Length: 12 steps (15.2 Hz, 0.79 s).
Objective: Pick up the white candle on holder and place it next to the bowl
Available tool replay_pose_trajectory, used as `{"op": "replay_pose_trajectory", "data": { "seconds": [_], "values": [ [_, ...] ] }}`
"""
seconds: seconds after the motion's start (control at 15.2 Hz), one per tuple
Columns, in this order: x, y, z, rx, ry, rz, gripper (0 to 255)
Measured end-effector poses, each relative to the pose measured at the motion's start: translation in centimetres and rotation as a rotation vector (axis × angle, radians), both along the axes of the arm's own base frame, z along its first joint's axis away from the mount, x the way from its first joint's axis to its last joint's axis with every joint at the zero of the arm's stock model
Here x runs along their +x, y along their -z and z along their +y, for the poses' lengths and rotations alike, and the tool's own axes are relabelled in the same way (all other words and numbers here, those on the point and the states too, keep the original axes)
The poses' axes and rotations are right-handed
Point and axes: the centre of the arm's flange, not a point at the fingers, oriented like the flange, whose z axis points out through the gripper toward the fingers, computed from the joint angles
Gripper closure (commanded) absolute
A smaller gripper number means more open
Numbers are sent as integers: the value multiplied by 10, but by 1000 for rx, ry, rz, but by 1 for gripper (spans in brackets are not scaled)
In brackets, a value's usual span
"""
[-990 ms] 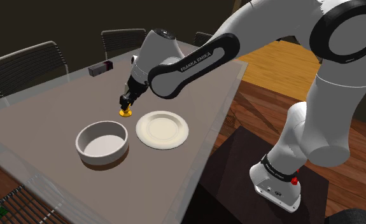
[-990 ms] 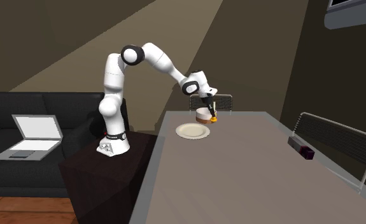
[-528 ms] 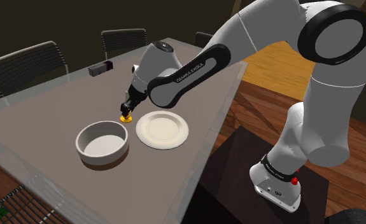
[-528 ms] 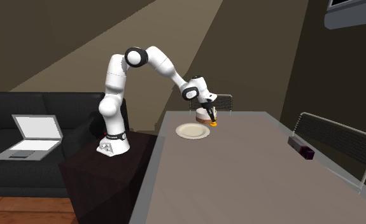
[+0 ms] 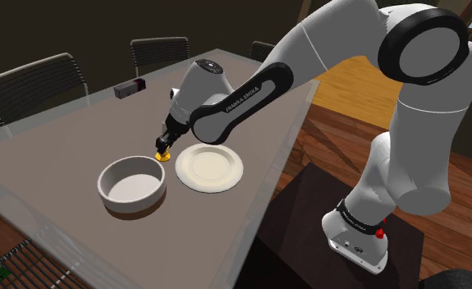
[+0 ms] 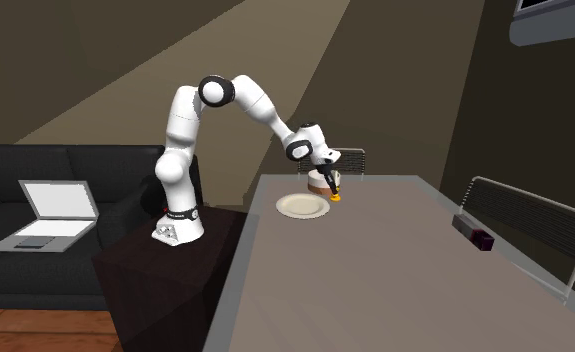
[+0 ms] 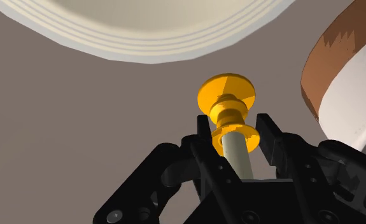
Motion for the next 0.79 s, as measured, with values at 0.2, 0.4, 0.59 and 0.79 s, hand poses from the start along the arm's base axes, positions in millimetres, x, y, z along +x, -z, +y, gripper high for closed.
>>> {"op": "replay_pose_trajectory", "data": {
  "seconds": [0.2, 0.4, 0.59, 0.79],
  "values": [
    [0, 0, 0, 0, 0, 0, 0],
    [0, 0, 0, 0, 0, 0, 0],
    [-2, -5, -1, 0, 0, 0, 0],
    [-15, -36, -9, 0, 0, -1, 0]
  ]
}}
